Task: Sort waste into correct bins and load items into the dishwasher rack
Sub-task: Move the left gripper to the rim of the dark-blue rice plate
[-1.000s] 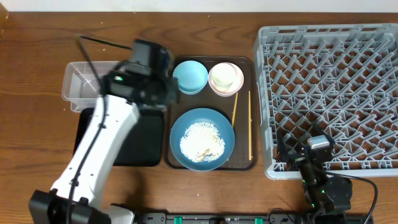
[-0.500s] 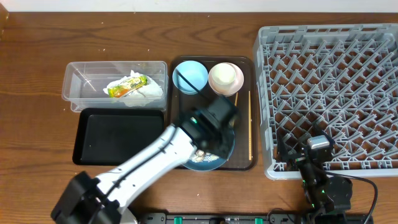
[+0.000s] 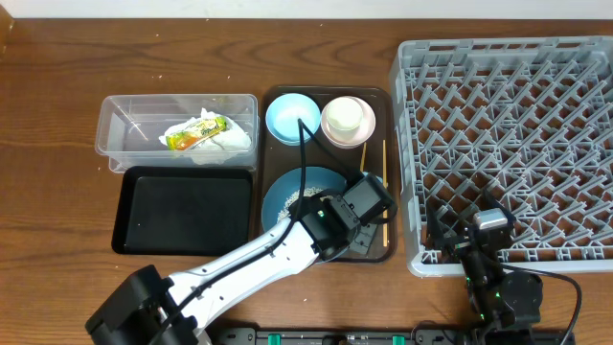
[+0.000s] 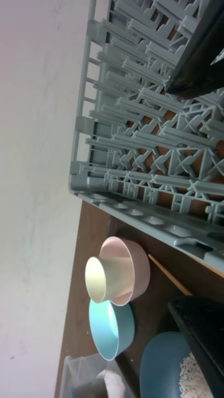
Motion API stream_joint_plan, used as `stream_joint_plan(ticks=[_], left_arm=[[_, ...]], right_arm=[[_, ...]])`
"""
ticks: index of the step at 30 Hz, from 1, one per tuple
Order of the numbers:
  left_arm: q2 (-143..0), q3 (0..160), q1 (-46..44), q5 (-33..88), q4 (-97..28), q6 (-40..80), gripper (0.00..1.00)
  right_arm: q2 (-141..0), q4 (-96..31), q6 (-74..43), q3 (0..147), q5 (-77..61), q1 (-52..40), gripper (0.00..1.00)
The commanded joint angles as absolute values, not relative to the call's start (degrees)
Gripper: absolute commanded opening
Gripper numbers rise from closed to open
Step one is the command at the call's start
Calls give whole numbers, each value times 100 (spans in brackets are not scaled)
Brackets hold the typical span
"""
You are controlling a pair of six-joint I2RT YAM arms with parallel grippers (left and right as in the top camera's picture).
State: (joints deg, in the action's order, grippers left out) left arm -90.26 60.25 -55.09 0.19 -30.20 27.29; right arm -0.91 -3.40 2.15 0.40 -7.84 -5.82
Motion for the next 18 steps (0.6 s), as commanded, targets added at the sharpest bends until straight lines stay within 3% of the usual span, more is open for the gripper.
stream_joint_plan(ticks=[1, 18], left_arm=[[-9225, 6012, -5518, -283, -2950, 3020, 37], [-9937, 6012, -5612, -217, -2685, 3096, 36]], right_arm=[[-75, -364, 222, 32, -751, -631, 99], [-75, -364, 222, 32, -751, -631, 98]])
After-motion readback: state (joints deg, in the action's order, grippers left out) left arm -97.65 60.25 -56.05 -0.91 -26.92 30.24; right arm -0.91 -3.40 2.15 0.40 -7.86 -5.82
